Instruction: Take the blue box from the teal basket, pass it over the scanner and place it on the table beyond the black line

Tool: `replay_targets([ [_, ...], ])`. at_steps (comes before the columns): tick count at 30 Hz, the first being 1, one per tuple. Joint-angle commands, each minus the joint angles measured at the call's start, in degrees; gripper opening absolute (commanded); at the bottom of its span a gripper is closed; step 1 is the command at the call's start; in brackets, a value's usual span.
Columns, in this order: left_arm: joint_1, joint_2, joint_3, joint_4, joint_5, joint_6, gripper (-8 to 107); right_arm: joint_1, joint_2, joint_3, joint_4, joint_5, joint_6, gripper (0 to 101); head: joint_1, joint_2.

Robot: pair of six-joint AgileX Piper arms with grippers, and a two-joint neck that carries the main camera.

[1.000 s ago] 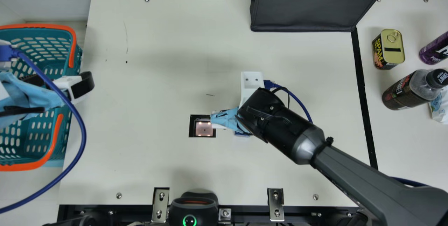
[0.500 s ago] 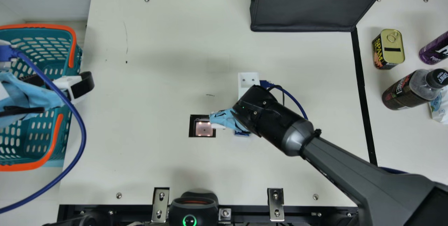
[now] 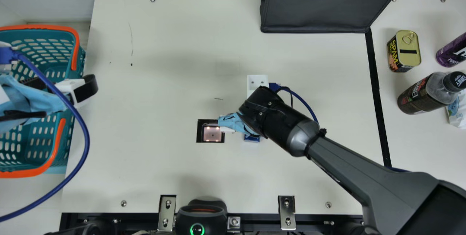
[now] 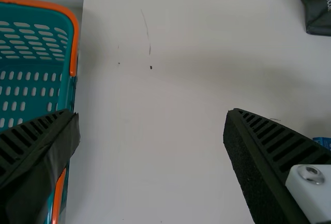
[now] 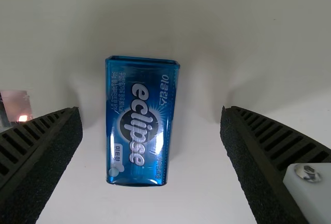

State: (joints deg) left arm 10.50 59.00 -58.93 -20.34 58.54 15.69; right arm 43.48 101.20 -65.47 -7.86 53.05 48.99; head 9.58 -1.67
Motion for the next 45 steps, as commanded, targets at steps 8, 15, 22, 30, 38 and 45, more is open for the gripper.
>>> replay_targets([
  [8, 0.0, 0.0, 0.0, 0.0, 0.0, 0.0, 90, 0.0, 0.6, -0.2, -0.6, 0.0, 0.5, 48, -1.7, 0.1],
  [15, 0.0, 0.0, 0.0, 0.0, 0.0, 0.0, 90, 0.4, 0.5, -0.3, -1.0, 0.2, 0.6, 1, -1.7, 0.1],
  [22, 0.0, 0.0, 0.0, 0.0, 0.0, 0.0, 90, 0.9, -0.9, -0.9, -1.6, 0.9, 1.0, 0, -1.7, 0.1],
  [30, 0.0, 0.0, 0.0, 0.0, 0.0, 0.0, 90, 1.4, -3.8, -2.1, -2.5, 2.1, 1.6, 0, -1.7, 0.1],
  [38, 0.0, 0.0, 0.0, 0.0, 0.0, 0.0, 90, 2.0, -6.4, -3.7, -3.0, 3.7, 1.7, 0, -1.7, 0.1],
  [45, 0.0, 0.0, 0.0, 0.0, 0.0, 0.0, 90, 1.9, -8.4, -3.8, -3.0, 3.7, 2.2, 0, -1.7, -6.6],
])
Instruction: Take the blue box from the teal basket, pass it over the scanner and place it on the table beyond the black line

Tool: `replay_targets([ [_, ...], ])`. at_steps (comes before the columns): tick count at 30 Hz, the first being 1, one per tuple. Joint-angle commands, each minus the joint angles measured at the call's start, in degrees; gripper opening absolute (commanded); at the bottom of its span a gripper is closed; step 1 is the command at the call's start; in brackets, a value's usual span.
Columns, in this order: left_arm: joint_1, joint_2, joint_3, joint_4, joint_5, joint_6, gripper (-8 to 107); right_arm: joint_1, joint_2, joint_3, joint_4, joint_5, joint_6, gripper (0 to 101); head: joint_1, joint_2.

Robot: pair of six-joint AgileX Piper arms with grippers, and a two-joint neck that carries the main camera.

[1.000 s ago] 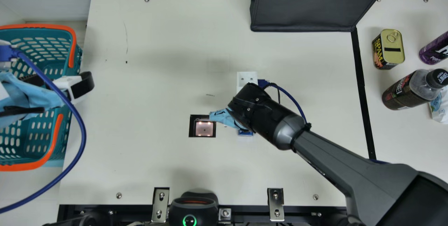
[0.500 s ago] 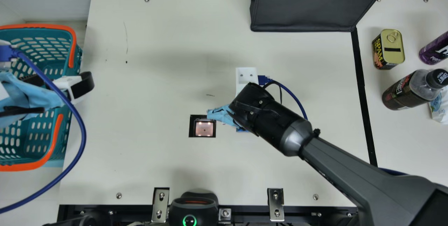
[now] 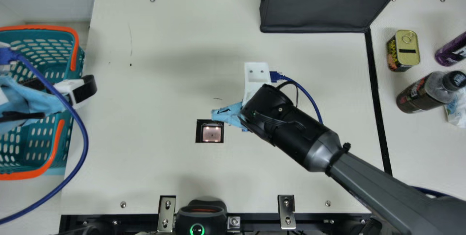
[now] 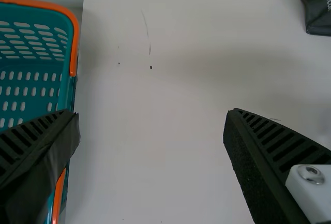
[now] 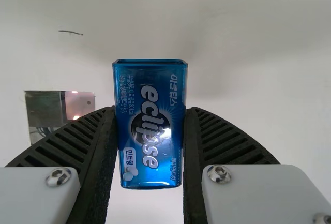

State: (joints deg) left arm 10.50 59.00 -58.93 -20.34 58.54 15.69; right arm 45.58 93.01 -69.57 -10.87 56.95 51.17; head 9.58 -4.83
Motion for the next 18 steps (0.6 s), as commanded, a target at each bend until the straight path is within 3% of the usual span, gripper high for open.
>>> replay_targets([
  [1, 0.0, 0.0, 0.0, 0.0, 0.0, 0.0, 90, -0.4, -0.7, 0.5, -0.1, -0.3, 0.2, 0, -1.7, -4.8],
  [10, 0.0, 0.0, 0.0, 0.0, 0.0, 0.0, 90, -5.0, -7.1, 6.6, -0.8, -1.8, 1.5, 0, -1.7, -16.7],
  [18, 0.0, 0.0, 0.0, 0.0, 0.0, 0.0, 90, -13.3, -15.8, 14.1, -1.2, -2.2, 0.7, 0, -1.7, -16.7],
])
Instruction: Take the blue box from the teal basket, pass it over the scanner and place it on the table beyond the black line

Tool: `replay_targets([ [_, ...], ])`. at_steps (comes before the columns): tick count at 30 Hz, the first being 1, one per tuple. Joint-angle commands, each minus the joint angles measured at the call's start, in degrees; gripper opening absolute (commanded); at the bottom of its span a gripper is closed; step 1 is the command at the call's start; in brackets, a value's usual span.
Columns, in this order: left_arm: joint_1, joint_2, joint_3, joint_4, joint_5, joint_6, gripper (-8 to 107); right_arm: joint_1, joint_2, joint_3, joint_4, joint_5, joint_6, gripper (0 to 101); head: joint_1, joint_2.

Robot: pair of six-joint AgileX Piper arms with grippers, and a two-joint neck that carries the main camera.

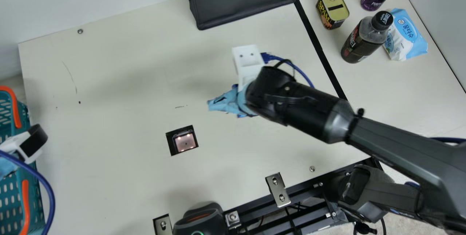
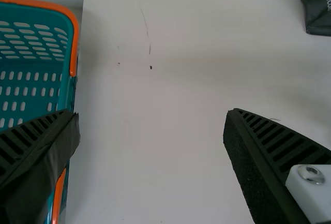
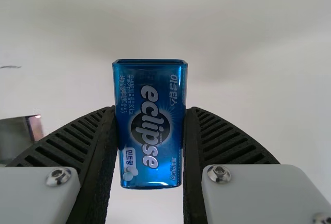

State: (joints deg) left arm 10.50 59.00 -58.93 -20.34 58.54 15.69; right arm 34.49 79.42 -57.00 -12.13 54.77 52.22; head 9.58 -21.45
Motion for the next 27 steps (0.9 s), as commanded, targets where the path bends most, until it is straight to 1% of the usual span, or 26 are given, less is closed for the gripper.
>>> replay_targets([
  [1, 0.0, 0.0, 0.0, 0.0, 0.0, 0.0, 90, -3.5, -3.4, 2.5, 0.0, 0.1, -0.8, 0, -1.7, -0.1],
  [6, 0.0, 0.0, 0.0, 0.0, 0.0, 0.0, 90, -11.0, -9.3, 6.7, 0.6, 0.4, -3.5, 0, -1.7, -0.1],
  [12, 0.0, 0.0, 0.0, 0.0, 0.0, 0.0, 90, -21.5, -15.7, 11.3, 2.3, 1.2, -9.1, 0, -1.7, -0.1],
  [20, 0.0, 0.0, 0.0, 0.0, 0.0, 0.0, 90, -37.9, -22.4, 16.3, 5.8, 2.4, -20.3, 0, -1.7, -0.1],
  [27, 0.0, 0.0, 0.0, 0.0, 0.0, 0.0, 90, -52.6, -24.6, 18.4, 9.1, 2.4, -32.3, 0, -1.7, -0.1],
])
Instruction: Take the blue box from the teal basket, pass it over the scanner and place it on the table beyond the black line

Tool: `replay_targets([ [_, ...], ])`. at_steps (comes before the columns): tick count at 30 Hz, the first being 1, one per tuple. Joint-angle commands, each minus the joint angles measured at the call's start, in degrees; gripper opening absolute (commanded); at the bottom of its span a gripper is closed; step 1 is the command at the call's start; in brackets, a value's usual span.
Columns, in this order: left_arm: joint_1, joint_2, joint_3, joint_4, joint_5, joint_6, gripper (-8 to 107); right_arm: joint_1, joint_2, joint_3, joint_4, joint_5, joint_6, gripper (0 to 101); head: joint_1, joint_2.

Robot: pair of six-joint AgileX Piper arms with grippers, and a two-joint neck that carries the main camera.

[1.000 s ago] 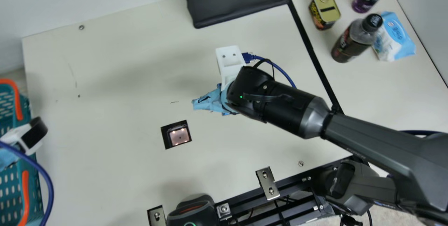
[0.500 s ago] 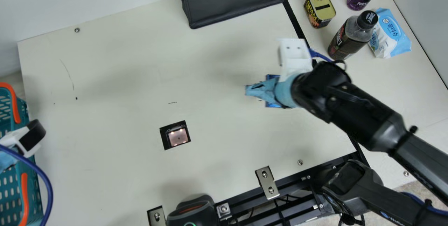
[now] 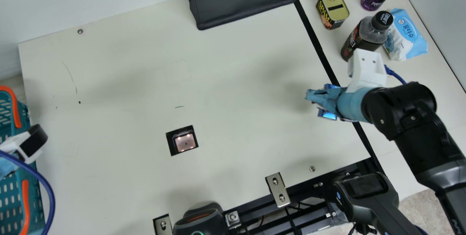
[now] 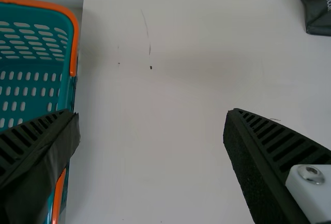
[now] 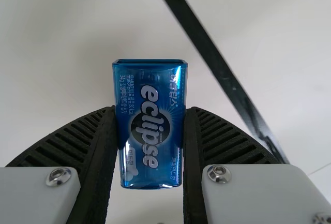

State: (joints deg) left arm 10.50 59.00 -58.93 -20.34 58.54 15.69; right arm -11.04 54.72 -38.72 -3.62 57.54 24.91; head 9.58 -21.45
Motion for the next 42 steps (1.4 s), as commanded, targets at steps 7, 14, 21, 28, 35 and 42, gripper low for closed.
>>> replay_targets([
  [7, 0.0, 0.0, 0.0, 0.0, 0.0, 0.0, 90, -20.5, 1.7, 0.3, 3.8, -2.5, -18.6, 0, -1.7, -0.1],
  [14, 0.0, 0.0, 0.0, 0.0, 0.0, 0.0, 90, -31.6, 6.2, -1.0, 6.9, -6.4, -34.0, 0, -1.7, -0.1],
  [21, 0.0, 0.0, 0.0, 0.0, 0.0, 0.0, 90, -38.8, 11.4, -2.4, 9.9, -10.3, -49.3, 0, -1.7, -0.1],
  [28, 0.0, 0.0, 0.0, 0.0, 0.0, 0.0, 90, -42.2, 15.5, -2.7, 12.9, -13.6, -63.0, 0, -1.7, -0.1],
  [35, 0.0, 0.0, 0.0, 0.0, 0.0, 0.0, 90, -43.1, 19.3, -3.1, 16.3, -15.9, -73.6, 0, -1.7, -0.1],
  [42, 0.0, 0.0, 0.0, 0.0, 0.0, 0.0, 90, -43.6, 23.2, -3.3, 18.4, -18.0, -80.3, 0, -1.7, -0.1],
])
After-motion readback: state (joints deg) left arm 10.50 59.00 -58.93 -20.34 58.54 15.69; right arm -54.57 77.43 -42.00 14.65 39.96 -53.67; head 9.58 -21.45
